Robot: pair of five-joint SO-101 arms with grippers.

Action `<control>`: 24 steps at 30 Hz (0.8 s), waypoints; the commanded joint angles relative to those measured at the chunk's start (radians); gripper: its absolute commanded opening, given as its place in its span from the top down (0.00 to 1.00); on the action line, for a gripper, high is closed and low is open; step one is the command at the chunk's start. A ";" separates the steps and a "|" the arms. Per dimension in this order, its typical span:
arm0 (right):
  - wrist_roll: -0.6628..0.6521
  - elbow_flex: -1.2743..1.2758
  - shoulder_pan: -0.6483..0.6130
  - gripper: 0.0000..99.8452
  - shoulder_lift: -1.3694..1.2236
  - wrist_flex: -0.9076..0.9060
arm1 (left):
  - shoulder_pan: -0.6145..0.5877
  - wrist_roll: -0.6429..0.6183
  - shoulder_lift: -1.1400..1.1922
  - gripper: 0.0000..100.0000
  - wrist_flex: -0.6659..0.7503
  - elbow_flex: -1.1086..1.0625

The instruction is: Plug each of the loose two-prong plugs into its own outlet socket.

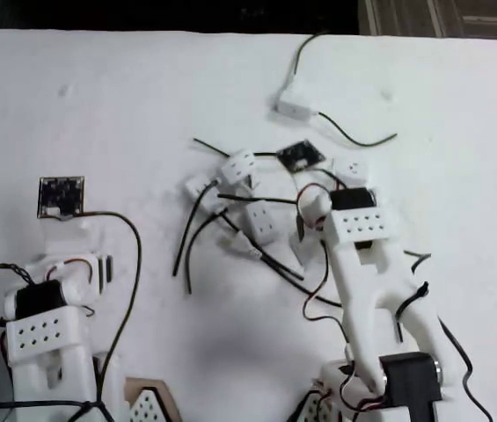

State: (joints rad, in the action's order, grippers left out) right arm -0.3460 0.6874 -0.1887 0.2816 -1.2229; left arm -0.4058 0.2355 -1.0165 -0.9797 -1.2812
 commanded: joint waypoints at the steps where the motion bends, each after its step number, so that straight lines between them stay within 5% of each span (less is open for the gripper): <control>1: 0.172 0.046 -0.001 0.73 0.042 -0.012 | -0.007 0.011 -0.021 0.82 0.018 0.003; 5: 0.505 0.068 -0.001 0.73 0.042 0.047 | -0.005 0.011 -0.021 0.82 0.018 0.003; 11: 0.789 0.064 -0.001 0.73 0.053 0.157 | -0.005 0.011 -0.021 0.82 0.018 0.003; 24: 1.082 0.072 0.021 0.73 0.042 0.271 | -0.007 0.011 -0.021 0.82 0.018 0.003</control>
State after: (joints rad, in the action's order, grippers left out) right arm 0.6928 0.7641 -0.1872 0.2954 -0.9835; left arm -0.4058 0.2355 -1.0165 -0.9797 -1.2812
